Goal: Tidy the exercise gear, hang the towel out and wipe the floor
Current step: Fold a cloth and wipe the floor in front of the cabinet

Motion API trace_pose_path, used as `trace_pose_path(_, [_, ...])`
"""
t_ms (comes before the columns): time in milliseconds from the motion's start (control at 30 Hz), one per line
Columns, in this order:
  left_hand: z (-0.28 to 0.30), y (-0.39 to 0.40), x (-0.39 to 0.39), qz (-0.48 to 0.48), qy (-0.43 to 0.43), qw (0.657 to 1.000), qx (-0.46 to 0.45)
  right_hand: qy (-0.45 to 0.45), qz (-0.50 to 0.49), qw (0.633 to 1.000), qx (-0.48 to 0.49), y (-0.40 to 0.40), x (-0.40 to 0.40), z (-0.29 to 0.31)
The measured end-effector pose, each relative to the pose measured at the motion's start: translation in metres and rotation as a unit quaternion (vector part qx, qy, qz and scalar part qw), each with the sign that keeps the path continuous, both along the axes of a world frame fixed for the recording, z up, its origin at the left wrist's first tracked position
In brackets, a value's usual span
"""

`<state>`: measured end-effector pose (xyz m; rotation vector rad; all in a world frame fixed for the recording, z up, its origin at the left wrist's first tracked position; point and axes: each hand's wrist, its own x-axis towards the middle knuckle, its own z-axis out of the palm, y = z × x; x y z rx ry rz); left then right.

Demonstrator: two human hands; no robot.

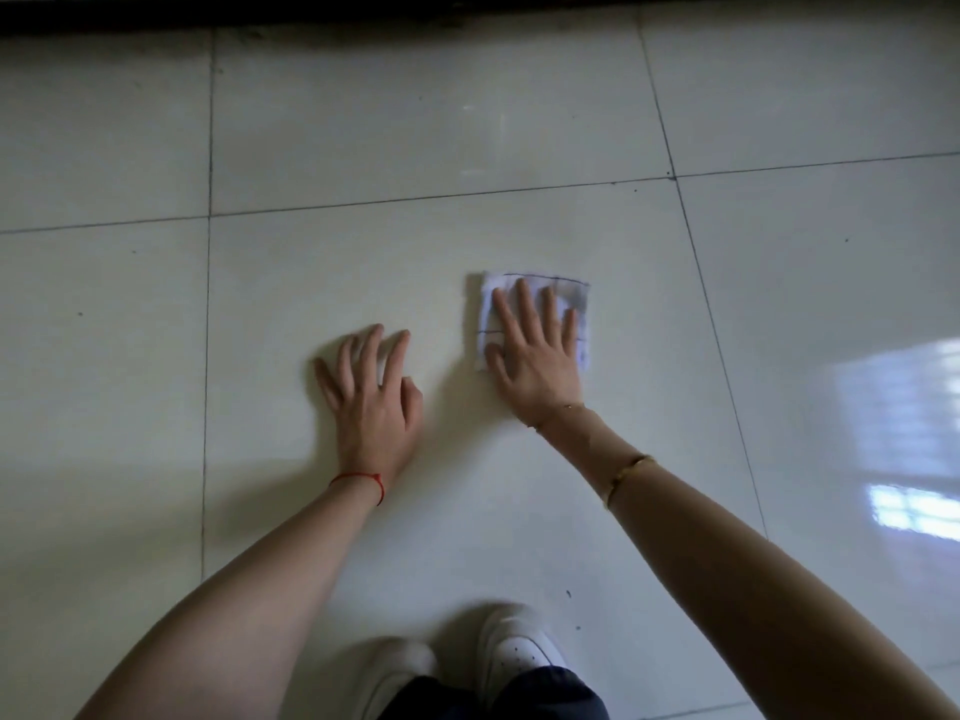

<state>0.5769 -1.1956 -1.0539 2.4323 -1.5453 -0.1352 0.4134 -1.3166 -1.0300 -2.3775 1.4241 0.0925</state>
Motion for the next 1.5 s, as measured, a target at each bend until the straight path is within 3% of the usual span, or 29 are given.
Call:
trace_pose_path(100, [0.000, 0.000, -0.001, -0.005, -0.003, 1.000, -0.003, -0.023, 0.075, 0.997, -0.007, 0.024, 0.018, -0.001])
trace_pose_path(333, [0.003, -0.004, -0.006, 0.009, 0.008, 1.000, -0.023, -0.041, 0.077, 0.995, -0.049, 0.078, -0.039, -0.002])
trace_pose_path(633, [0.007, -0.063, -0.042, -0.048, 0.044, 0.998, -0.016, 0.015, -0.124, 0.992, -0.015, 0.007, -0.118, 0.001])
trace_pose_path(867, [0.002, -0.078, -0.050, -0.037, 0.023, 0.999, -0.008, 0.031, -0.209, 0.978, -0.003, -0.106, -0.102, -0.003])
trace_pose_path(1033, [0.003, -0.078, -0.048, -0.041, 0.005, 0.999, -0.012, 0.018, -0.151, 0.988, -0.010, -0.142, -0.045, -0.001])
trace_pose_path(1267, [0.004, -0.078, -0.047, -0.049, -0.002, 0.999, -0.005, -0.042, 0.004, 0.999, -0.022, -0.099, 0.015, -0.007])
trace_pose_path(1400, [0.004, -0.079, -0.047, -0.044, 0.006, 0.999, -0.015, -0.052, -0.002, 0.998, -0.027, -0.086, -0.014, -0.011])
trace_pose_path(1500, [0.003, -0.079, -0.047, -0.038, 0.012, 0.999, -0.014, -0.033, -0.073, 0.996, -0.030, -0.109, -0.050, -0.010])
